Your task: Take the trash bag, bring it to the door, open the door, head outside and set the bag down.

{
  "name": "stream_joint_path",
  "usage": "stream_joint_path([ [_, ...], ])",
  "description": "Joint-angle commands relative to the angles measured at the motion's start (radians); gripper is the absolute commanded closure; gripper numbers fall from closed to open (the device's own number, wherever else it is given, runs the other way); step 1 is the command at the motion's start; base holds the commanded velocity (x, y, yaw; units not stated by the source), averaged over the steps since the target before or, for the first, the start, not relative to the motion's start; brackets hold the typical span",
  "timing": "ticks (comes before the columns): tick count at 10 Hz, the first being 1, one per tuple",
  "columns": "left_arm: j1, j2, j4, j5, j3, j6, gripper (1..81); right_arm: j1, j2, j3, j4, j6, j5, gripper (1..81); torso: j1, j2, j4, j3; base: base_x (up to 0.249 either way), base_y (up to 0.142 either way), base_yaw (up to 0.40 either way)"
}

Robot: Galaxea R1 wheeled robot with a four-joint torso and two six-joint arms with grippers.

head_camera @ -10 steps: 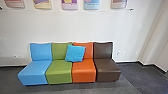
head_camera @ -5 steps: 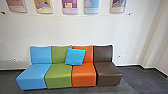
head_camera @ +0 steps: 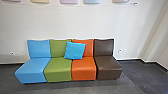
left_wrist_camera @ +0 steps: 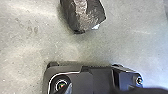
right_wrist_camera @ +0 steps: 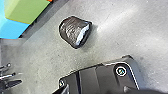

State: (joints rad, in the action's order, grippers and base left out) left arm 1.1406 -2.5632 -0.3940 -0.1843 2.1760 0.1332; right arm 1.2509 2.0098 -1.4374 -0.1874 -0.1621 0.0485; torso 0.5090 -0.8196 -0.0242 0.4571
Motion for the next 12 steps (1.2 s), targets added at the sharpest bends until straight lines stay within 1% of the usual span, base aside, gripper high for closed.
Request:
stream_joint_path([
  [1, -0.098, 0.026, -0.02, -0.084, -0.005, 0.002, 1.0, -0.135, -0.064, 0.034, -0.012, -0.026, -0.125, 1.0, 0.064, -0.099, 0.0, 0.092, 0.0, 0.0, 0.0],
  [3, -0.13, 0.02, -0.039, -0.093, -0.004, 0.002, 1.0, -0.184, -0.066, 0.034, -0.01, -0.043, -0.16, 1.0, 0.108, -0.168, 0.0, 0.159, 0.0, 0.0, 0.0],
  [4, -0.146, 0.013, -0.042, -0.106, -0.004, 0.002, 1.0, -0.202, -0.064, 0.034, -0.012, -0.046, -0.177, 1.0, 0.13, -0.203, 0.0, 0.119, 0.0, 0.0, 0.0],
  [6, -0.179, -0.006, -0.048, -0.118, 0.005, 0.0, 1.0, -0.222, -0.066, 0.034, -0.009, -0.051, -0.19, 1.0, 0.171, -0.264, 0.0, 0.14, 0.0, 0.0, 0.0],
  [7, -0.198, -0.016, -0.058, -0.118, 0.018, 0.0, 1.0, -0.224, -0.064, 0.033, -0.009, -0.054, -0.194, 1.0, 0.187, -0.29, 0.0, 0.149, 0.0, 0.0, 0.0],
  [8, -0.216, -0.023, -0.068, -0.133, 0.025, 0.0, 1.0, -0.224, -0.064, 0.029, -0.009, -0.056, -0.194, 1.0, 0.21, -0.327, 0.0, 0.154, 0.0, 0.0, 0.0],
  [9, -0.238, -0.035, -0.074, -0.153, 0.047, 0.0, 1.0, -0.224, -0.064, 0.029, -0.009, -0.056, -0.194, 1.0, 0.232, -0.361, 0.0, 0.154, 0.0, 0.0, 0.0],
  [11, -0.27, -0.083, -0.081, -0.161, 0.131, 0.0, 1.0, -0.224, -0.066, 0.031, -0.009, -0.056, -0.194, 1.0, 0.278, -0.436, 0.0, 0.155, 0.0, 0.0, 0.0],
  [12, -0.285, -0.101, -0.084, -0.19, 0.156, 0.0, 1.0, -0.224, -0.066, 0.031, -0.009, -0.056, -0.194, 1.0, 0.301, -0.472, 0.0, 0.176, 0.0, 0.0, 0.0],
])
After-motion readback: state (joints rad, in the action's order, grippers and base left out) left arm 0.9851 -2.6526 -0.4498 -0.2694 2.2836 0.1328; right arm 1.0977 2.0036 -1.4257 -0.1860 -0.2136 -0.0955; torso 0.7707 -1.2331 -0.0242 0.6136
